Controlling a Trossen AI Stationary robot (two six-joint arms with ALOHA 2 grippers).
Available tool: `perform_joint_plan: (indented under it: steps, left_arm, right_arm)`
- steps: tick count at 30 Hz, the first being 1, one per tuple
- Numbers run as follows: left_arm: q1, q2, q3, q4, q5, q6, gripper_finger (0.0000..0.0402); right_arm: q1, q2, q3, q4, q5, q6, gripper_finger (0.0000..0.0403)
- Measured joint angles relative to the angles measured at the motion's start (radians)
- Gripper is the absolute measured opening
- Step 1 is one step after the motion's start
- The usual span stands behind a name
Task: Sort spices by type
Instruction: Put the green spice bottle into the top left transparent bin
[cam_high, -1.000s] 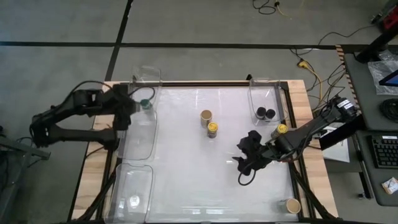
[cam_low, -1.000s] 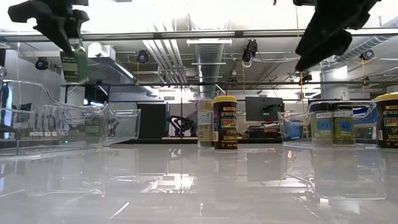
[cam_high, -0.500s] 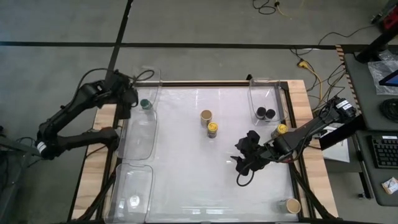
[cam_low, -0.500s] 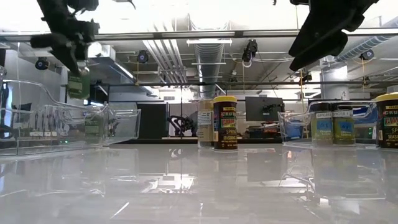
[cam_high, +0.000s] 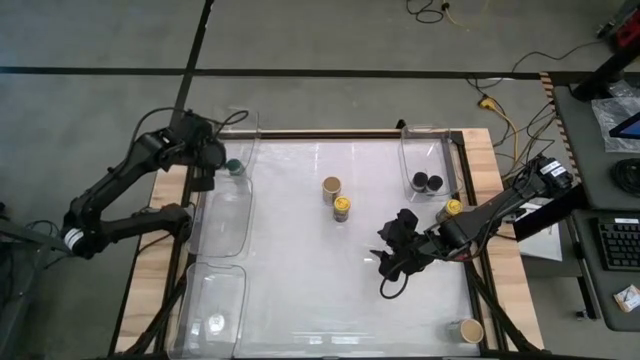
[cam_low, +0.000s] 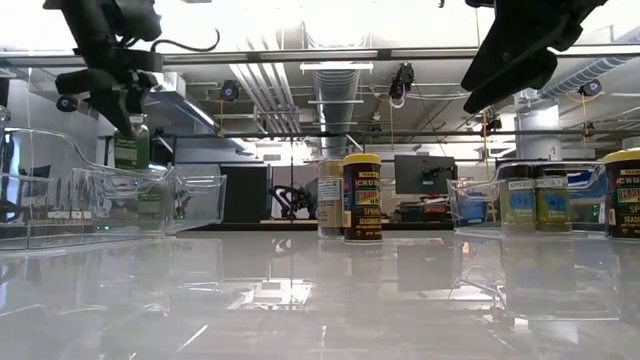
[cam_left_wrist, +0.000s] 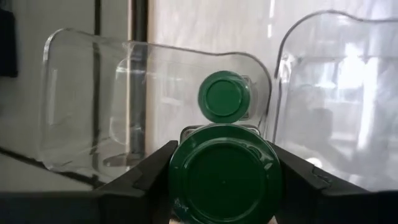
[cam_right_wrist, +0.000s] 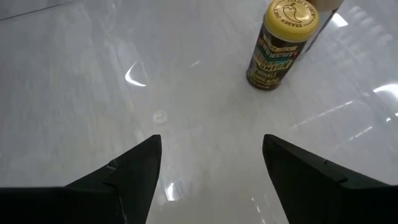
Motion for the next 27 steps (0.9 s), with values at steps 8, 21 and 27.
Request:
perform_joint_plan:
  steps: [8, 21, 27]
  left_arm:
    - [0.063, 0.065, 0.0, 0.009, 0.011, 0.004, 0.0184]
    - [0.124, 0.139, -0.002, 0.03, 0.061, 0.001, 0.0184]
    - [0.137, 0.161, -0.008, 0.062, 0.062, 0.0, 0.0184]
  right_arm:
    - [0.001, 0.0, 0.0, 0.001, 0.0, -0.003, 0.0258]
    - [0.001, 0.0, -0.005, -0.003, -0.006, -0.035, 0.0257]
    - [0.001, -0.001, -0.016, -0.002, -0.009, -0.046, 0.0268]
